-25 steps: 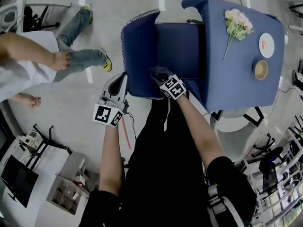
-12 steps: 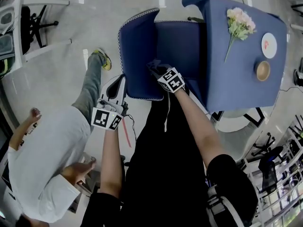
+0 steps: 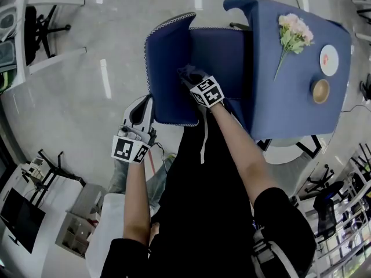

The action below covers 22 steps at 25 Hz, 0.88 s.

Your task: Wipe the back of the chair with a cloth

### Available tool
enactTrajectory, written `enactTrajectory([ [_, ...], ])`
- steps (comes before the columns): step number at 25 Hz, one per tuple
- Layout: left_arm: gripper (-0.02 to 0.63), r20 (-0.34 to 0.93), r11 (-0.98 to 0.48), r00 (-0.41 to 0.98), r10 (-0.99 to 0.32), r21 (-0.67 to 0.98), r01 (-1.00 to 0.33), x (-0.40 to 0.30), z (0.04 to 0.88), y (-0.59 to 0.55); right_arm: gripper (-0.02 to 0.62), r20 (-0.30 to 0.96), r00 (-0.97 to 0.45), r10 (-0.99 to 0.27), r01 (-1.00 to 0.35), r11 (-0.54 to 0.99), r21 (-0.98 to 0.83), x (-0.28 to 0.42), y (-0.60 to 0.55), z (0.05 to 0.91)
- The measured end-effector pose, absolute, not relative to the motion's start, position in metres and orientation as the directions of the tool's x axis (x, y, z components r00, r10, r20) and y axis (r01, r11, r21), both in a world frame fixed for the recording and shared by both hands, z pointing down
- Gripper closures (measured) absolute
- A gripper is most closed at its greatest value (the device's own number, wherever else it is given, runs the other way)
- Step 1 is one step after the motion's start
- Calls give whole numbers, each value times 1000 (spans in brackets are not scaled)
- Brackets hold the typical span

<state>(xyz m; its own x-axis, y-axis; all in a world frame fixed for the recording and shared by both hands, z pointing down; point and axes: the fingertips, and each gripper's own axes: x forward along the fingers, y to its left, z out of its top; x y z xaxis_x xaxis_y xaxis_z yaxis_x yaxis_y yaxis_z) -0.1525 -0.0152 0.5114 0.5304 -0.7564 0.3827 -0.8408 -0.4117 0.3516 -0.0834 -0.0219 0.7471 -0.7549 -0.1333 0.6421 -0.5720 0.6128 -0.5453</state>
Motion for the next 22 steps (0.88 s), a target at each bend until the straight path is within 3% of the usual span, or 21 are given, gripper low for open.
enactTrajectory([
  [22,581,387,-432,532,-753,320,-843,-152,514,-17,538,618,-729,-295,-634,631,-447,-84,-122,749],
])
